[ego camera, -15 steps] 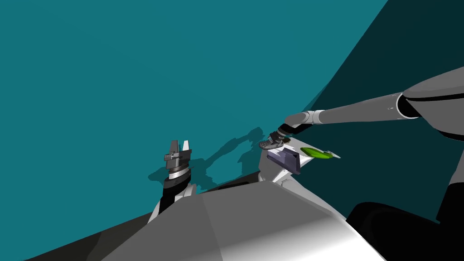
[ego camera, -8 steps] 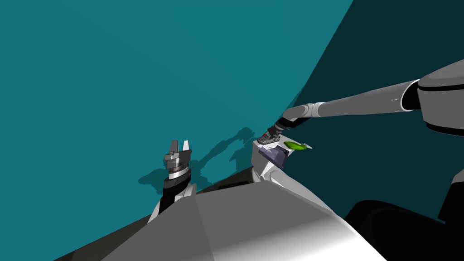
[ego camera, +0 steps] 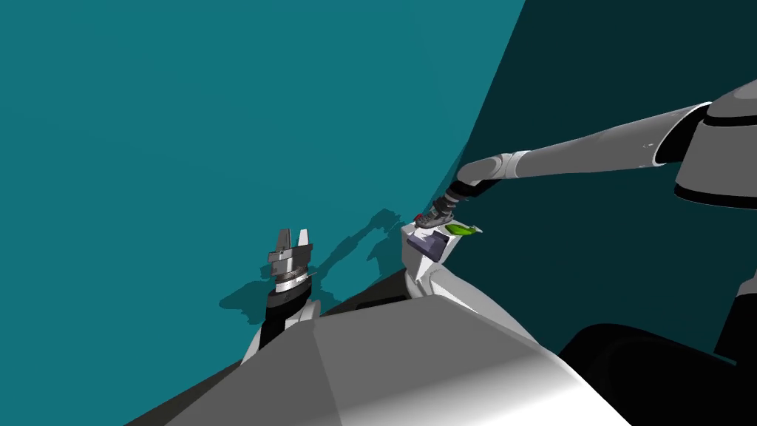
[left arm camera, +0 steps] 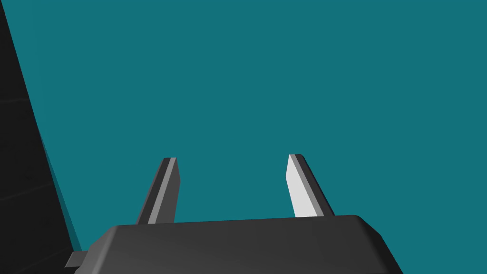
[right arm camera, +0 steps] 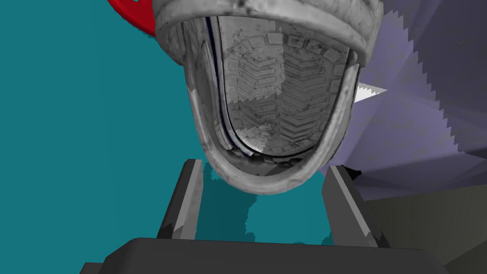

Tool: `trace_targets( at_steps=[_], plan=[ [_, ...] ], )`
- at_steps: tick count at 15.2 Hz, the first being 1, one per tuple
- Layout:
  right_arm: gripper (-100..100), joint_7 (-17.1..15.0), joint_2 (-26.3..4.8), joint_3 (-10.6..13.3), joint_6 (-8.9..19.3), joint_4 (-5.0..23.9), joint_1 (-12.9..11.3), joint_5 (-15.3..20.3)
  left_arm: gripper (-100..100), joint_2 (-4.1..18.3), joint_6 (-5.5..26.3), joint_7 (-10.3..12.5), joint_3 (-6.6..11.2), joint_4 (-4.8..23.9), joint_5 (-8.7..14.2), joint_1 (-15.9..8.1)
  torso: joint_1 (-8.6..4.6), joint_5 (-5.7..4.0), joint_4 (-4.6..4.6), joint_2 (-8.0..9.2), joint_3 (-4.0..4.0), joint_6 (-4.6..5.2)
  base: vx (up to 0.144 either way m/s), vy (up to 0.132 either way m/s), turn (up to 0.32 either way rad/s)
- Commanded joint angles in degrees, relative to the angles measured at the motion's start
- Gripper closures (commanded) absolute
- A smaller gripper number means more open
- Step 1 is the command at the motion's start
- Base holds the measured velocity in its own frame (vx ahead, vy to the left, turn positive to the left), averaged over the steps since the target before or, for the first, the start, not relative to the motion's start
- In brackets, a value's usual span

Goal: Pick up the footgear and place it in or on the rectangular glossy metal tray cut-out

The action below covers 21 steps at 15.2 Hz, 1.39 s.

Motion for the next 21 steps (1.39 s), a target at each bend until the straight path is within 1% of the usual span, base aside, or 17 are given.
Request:
trace_targets(
  at_steps=[1, 7, 14, 15, 16, 17, 21],
  plan=[
    [100, -0.5, -0.7, -0.3, -2.0, 0.5, -1.4, -0.2, 0, 0.0, 0.0, 0.0, 0.00, 0.0, 0.0, 0.0, 0.00, 0.00, 0.00, 0.00, 0.00, 0.00, -0.043, -0.013, -0.043],
    [100, -1.4, -2.9, -0.1, -6.7, 1.5, -4.1, -2.4, 0, 0.0, 0.0, 0.0, -0.01, 0.0, 0.0, 0.0, 0.41, 0.14, -0.03, -0.11, -0.06, -0.11, -0.030, 0.015, -0.011],
    [100, -1.7, -5.0, 0.8, -11.5, 2.3, -6.4, -5.8, 0, 0.0, 0.0, 0.0, -0.01, 0.0, 0.0, 0.0, 0.62, 0.23, -0.03, -0.19, -0.10, -0.18, -0.015, 0.042, 0.028],
    [100, -1.7, -5.2, 1.0, -12.1, 2.4, -6.6, -6.3, 0, 0.0, 0.0, 0.0, -0.01, 0.0, 0.0, 0.0, 0.66, 0.25, -0.04, -0.21, -0.12, -0.20, -0.002, 0.060, 0.057],
    [100, -1.8, -4.8, 0.8, -11.1, 2.1, -6.5, -5.5, 0, 0.0, 0.0, 0.0, -0.01, 0.0, 0.0, 0.0, 0.70, 0.27, -0.04, -0.23, -0.13, -0.21, -0.002, 0.036, 0.025],
    [-100, -1.8, -4.9, 0.9, -11.4, 2.1, -6.5, -5.7, 0, 0.0, 0.0, 0.0, -0.01, 0.0, 0.0, 0.0, 0.64, 0.26, -0.04, -0.25, -0.14, -0.18, -0.001, 0.014, 0.002],
    [-100, -1.8, -4.9, 0.8, -11.4, 2.1, -6.5, -5.7, 0, 0.0, 0.0, 0.0, -0.01, 0.0, 0.0, 0.0, 0.42, 0.20, -0.04, -0.26, -0.15, -0.16, 0.000, 0.002, 0.000]
  ],
)
